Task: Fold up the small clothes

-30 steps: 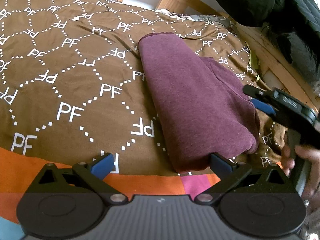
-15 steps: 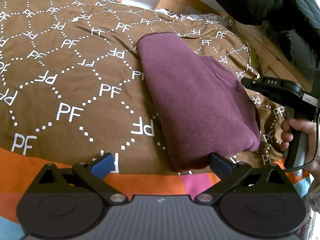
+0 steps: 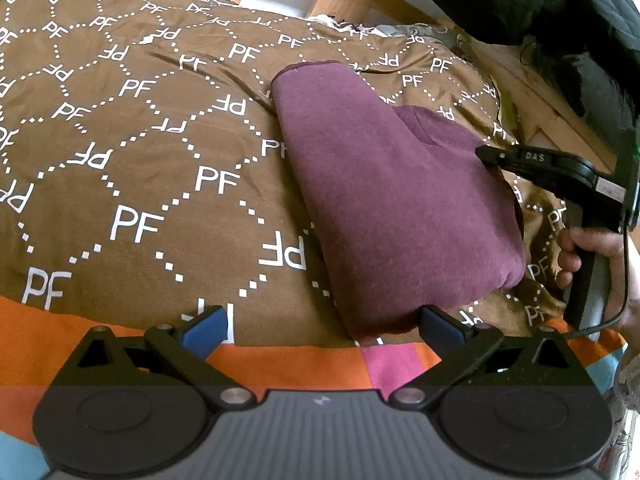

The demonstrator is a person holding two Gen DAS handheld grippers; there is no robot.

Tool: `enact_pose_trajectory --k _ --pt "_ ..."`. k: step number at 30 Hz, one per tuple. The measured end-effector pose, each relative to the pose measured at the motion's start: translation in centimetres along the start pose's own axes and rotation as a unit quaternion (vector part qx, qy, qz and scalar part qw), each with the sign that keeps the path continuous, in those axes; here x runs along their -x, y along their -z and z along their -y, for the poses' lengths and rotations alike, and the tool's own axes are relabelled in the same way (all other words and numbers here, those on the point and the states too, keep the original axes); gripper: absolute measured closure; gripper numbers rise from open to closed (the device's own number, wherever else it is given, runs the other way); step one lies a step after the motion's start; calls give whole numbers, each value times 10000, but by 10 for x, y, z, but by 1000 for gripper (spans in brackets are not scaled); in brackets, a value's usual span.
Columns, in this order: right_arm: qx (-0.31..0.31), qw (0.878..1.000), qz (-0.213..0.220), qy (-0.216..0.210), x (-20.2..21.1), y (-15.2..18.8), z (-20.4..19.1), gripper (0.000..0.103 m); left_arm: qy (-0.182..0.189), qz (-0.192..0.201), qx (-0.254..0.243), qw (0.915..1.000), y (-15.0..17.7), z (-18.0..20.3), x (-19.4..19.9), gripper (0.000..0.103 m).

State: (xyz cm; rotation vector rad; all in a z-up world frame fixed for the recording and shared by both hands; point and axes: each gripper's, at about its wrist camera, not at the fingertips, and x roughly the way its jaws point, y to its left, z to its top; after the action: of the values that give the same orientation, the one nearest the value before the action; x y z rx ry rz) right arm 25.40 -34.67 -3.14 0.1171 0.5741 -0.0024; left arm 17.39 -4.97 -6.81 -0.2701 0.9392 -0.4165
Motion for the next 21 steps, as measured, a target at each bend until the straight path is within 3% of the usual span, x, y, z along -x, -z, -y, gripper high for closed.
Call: enact_pose_trajectory --k 7,10,12,15,18,21 --pt "69 9998 -167 -37 -10 10 5 94 -153 -69 -175 9997 2 8 -1 1" --pt "126 9998 -156 -68 -8 11 4 85 -244 -98 -220 9994 1 12 1 1" --pt "135 9998 -140 -84 -7 11 3 62 -209 -106 -332 9992 1 14 4 1" --pt "100 9997 -90 -225 -6 12 4 43 -152 -96 -575 9982 2 19 11 1" --pt "32 9994 -114 -339 -9 13 5 26 -89 -20 -643 9979 0 23 17 1" --pt "-81 9989 -166 -439 -14 14 7 19 -27 11 -511 9987 -6 23 19 1"
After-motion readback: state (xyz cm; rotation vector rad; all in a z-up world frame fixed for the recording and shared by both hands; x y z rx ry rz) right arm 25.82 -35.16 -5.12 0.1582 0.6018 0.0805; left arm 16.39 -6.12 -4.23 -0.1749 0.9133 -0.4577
